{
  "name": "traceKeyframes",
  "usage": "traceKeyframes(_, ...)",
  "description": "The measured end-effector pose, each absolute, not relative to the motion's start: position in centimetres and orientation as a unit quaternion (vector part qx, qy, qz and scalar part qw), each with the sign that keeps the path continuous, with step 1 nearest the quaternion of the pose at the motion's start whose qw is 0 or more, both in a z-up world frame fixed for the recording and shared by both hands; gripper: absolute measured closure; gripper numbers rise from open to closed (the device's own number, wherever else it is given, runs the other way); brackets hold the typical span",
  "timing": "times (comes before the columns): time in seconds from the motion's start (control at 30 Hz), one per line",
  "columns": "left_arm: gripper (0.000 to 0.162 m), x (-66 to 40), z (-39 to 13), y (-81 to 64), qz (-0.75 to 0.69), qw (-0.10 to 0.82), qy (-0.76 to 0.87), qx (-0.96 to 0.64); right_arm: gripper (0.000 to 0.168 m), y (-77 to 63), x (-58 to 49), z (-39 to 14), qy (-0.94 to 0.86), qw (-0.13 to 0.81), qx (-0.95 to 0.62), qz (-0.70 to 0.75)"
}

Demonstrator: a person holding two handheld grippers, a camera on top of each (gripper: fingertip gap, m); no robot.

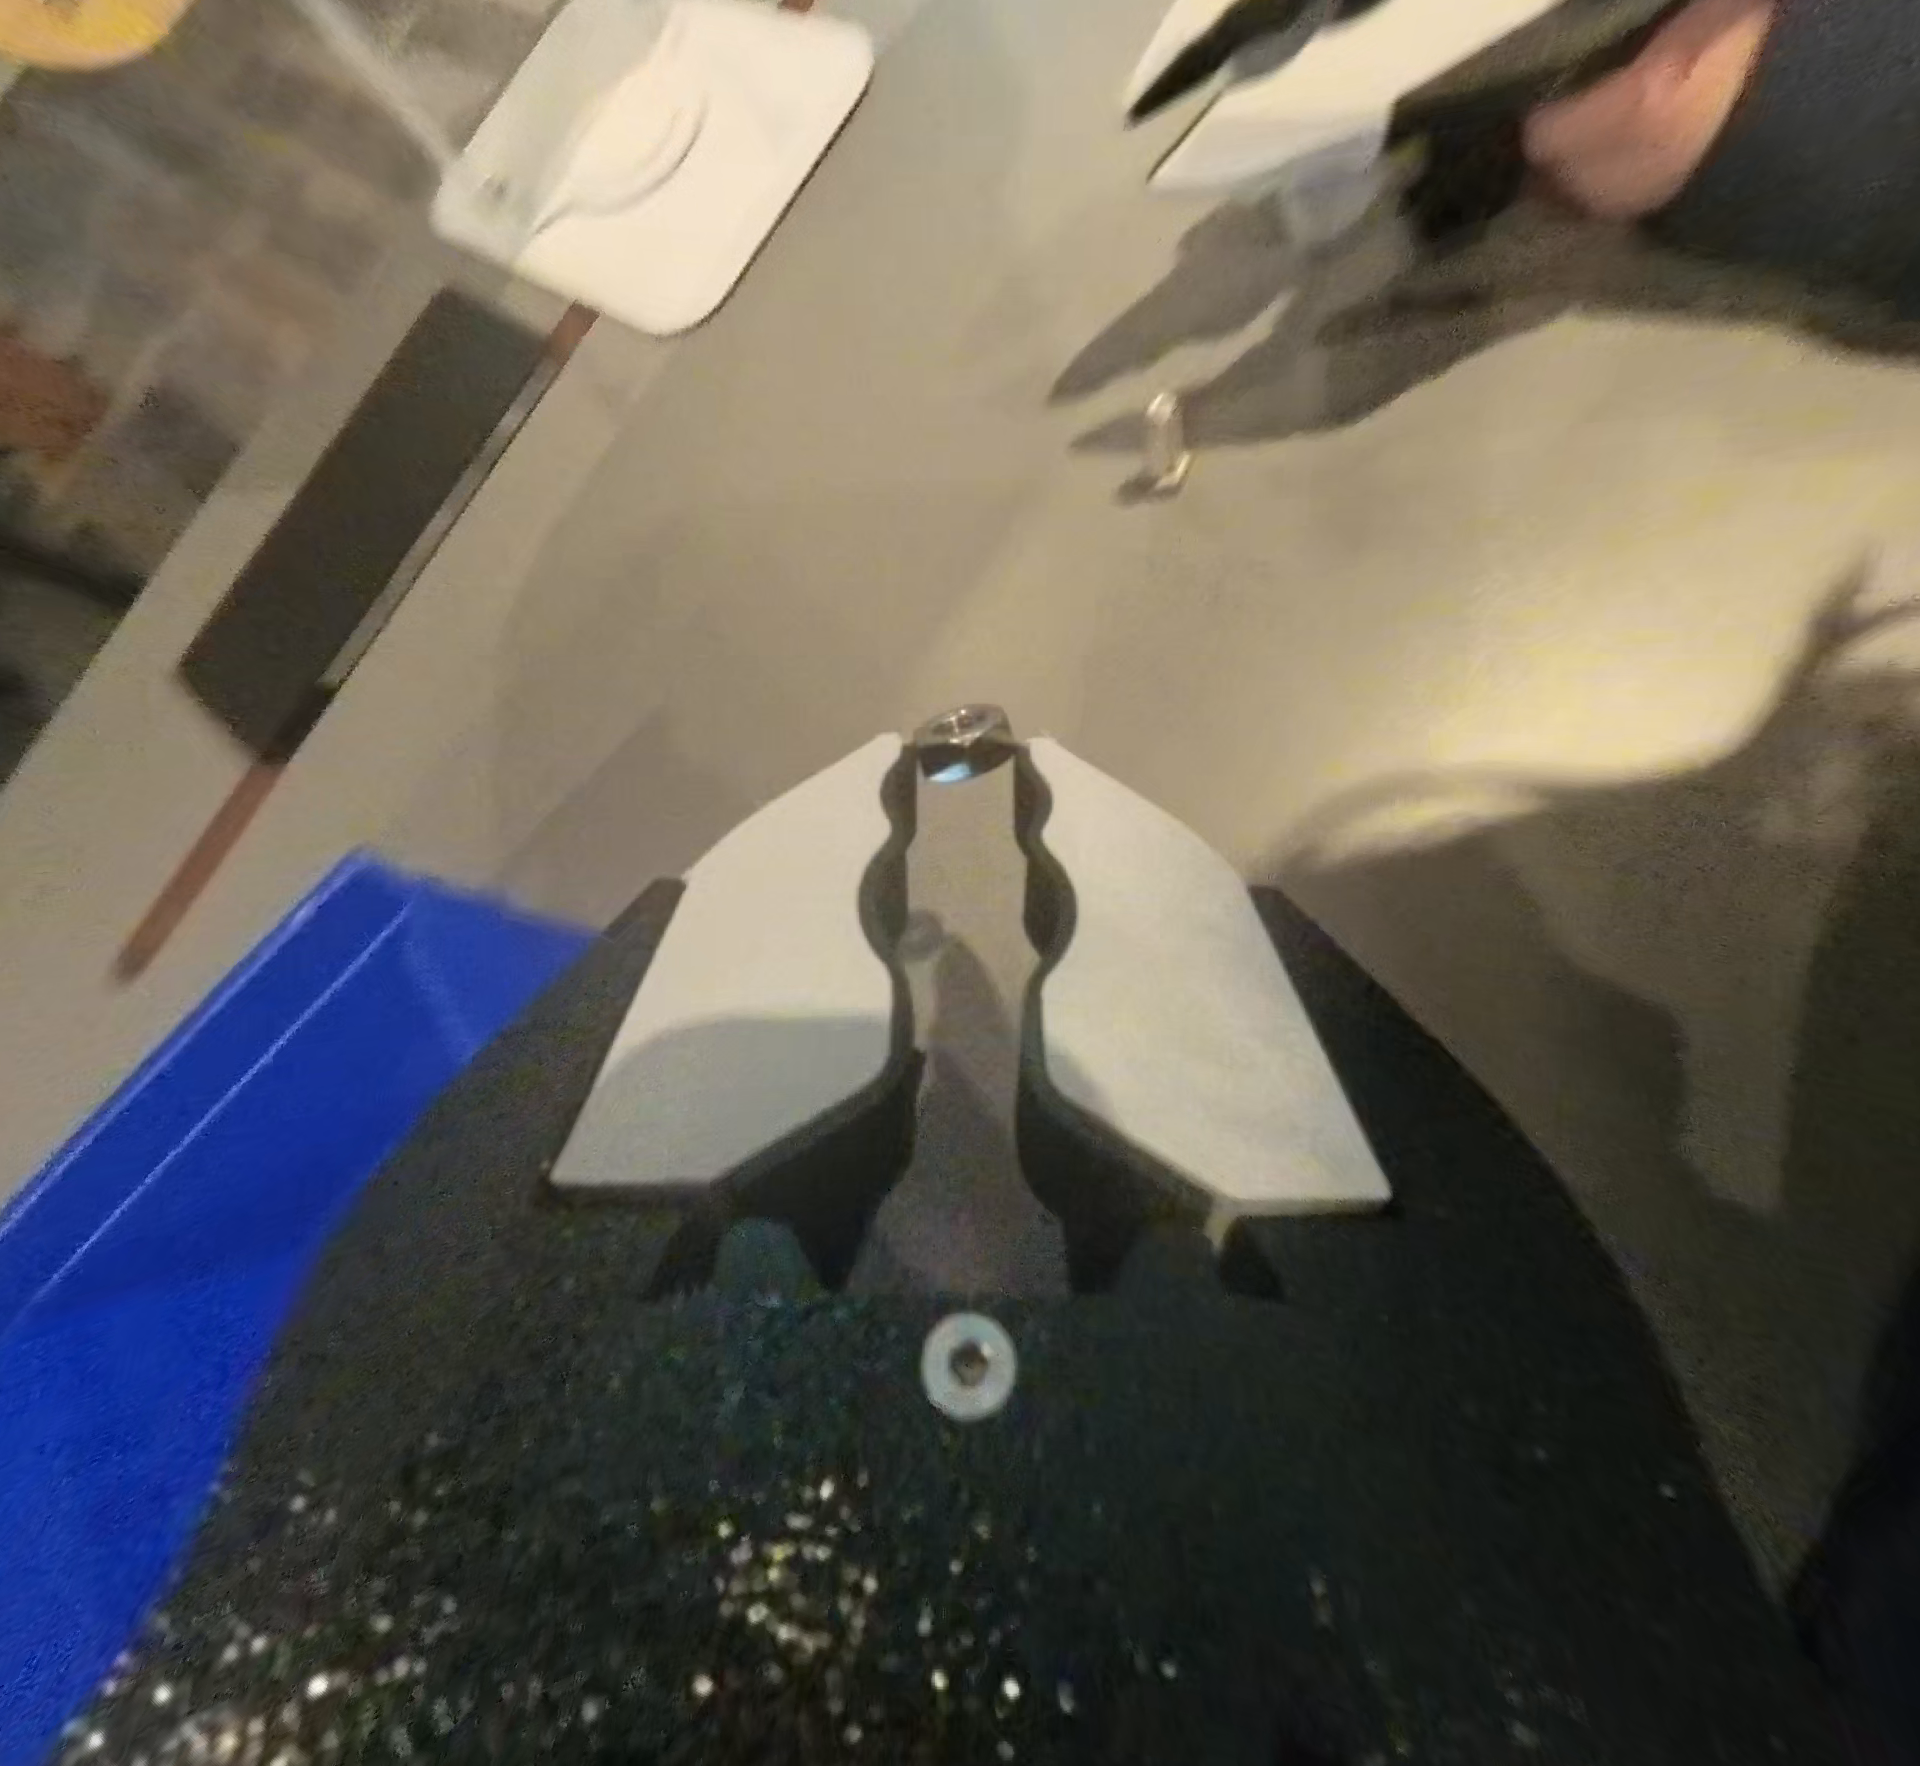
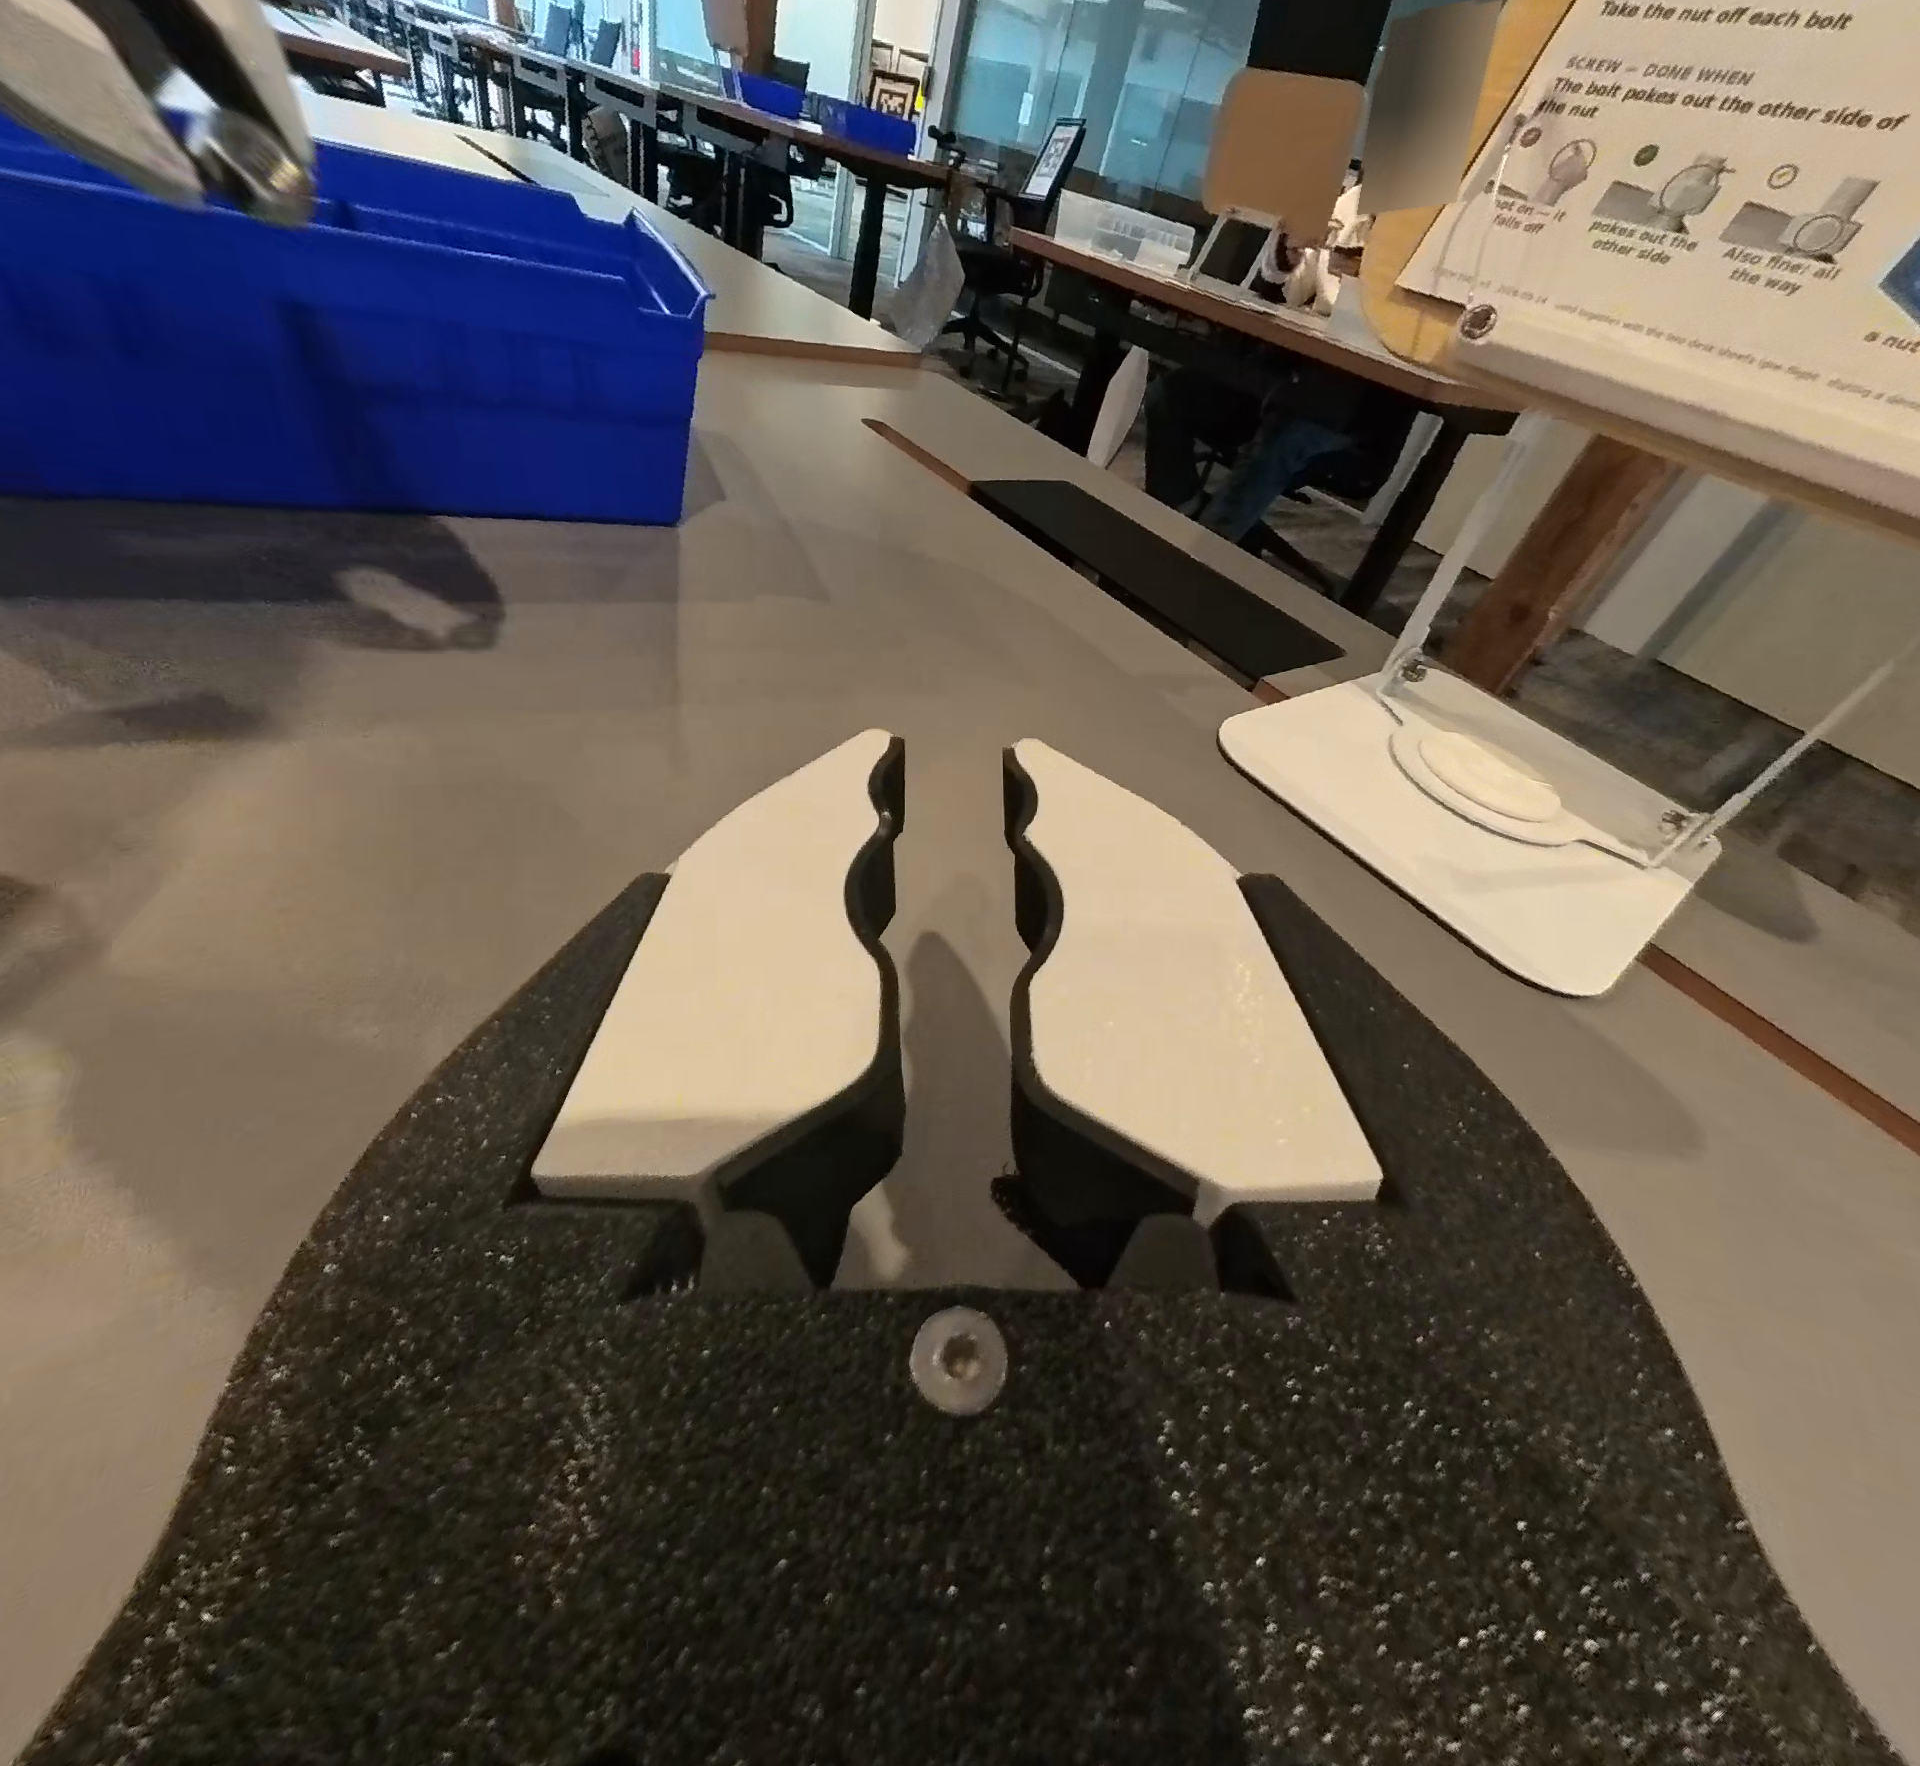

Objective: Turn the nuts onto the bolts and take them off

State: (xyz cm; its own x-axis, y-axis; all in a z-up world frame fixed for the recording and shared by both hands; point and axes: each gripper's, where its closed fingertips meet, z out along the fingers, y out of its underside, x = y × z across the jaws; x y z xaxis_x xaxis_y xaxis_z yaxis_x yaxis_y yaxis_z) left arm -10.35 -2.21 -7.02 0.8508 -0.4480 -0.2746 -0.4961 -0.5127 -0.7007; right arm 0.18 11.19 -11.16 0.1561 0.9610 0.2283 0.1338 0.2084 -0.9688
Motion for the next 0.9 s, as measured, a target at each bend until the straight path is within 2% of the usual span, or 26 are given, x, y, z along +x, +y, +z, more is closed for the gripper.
traceKeyframes(0.03, 0.145, -9.3, -7.3, -1.1, 0.013, 0.42, 0.28, -0.863, 0.151, 11.2, 0.2, -11.1, -0.535, 0.564, -0.511, 0.368)
traceKeyframes(0.2, 0.145, -5.0, -10.2, 3.9, -0.054, 0.43, 0.34, -0.835, 0.151, 11.8, 0.7, -10.7, -0.523, 0.573, -0.512, 0.368)
traceKeyframes(0.4, 0.145, -3.3, -11.6, 9.1, -0.081, 0.486, 0.375, -0.785, 0.151, 12.8, 1.3, -10.3, -0.498, 0.58, -0.523, 0.378)
traceKeyframes(0.63, 0.145, -3.5, -15.4, 12.3, -0.093, 0.438, 0.329, -0.832, 0.153, 13.7, 1.6, -10.5, -0.483, 0.58, -0.54, 0.371)
traceKeyframes(0.9, 0.145, -3.8, -18.6, 12.0, -0.068, 0.362, 0.373, -0.852, 0.155, 13.4, 1.0, -11.3, -0.507, 0.573, -0.543, 0.346)
